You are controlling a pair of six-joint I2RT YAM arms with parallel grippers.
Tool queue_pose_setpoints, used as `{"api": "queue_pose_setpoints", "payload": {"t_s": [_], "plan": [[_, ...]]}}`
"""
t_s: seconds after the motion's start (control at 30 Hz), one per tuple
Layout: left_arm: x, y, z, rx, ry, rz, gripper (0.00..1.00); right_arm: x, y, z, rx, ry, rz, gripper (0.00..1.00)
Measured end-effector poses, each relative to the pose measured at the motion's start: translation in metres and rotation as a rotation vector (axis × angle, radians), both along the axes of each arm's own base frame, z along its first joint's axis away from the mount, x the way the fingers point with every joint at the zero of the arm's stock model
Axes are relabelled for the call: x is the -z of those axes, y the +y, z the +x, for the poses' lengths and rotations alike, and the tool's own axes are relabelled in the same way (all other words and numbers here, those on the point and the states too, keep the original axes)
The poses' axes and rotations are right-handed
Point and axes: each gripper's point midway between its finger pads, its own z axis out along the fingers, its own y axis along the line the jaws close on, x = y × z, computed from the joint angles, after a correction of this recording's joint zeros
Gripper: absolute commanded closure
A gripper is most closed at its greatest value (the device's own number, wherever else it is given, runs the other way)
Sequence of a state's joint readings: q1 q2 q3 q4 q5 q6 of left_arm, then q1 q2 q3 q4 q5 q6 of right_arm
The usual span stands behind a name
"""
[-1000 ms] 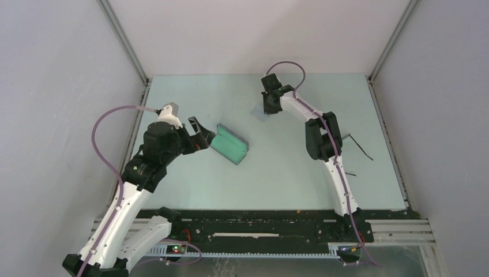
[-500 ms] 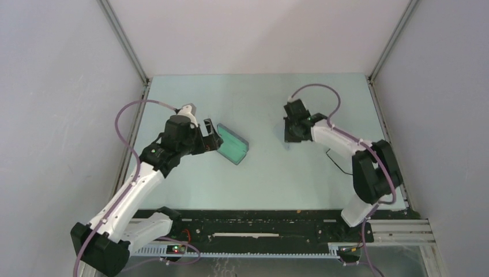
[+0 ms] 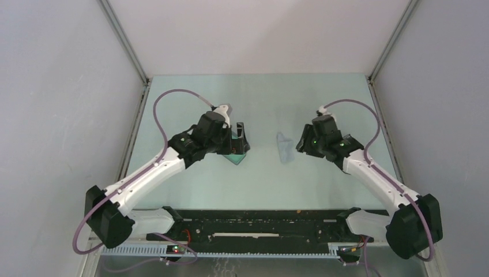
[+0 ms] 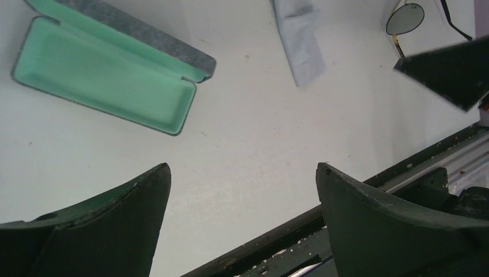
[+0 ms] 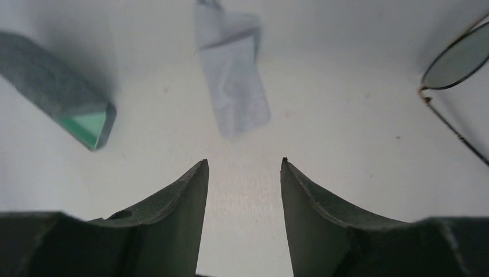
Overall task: Organize the sunglasses
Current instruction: Move the glasses cleaning cloth to the center of the board, then adjust the glasses cleaning cloth at the center of the board.
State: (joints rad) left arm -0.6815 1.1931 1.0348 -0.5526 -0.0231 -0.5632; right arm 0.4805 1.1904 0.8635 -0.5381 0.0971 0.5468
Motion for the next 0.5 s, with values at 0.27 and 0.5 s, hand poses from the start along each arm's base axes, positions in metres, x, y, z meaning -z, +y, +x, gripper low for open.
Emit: {"api": "queue_pose_setpoints", "payload": {"t_s": [0.27, 0.5], "plan": [[0.009, -0.033, 0.006, 0.034, 0.047, 0.002, 0.00, 0.049, -0.010, 0.020, 0.052, 0.123, 0.046, 0.55], [0.009, -0.036, 0.010, 0.030, 0.055, 0.000, 0.00, 0.097, 0.011, 0.017, 0.016, 0.245, 0.054, 0.65]]}}
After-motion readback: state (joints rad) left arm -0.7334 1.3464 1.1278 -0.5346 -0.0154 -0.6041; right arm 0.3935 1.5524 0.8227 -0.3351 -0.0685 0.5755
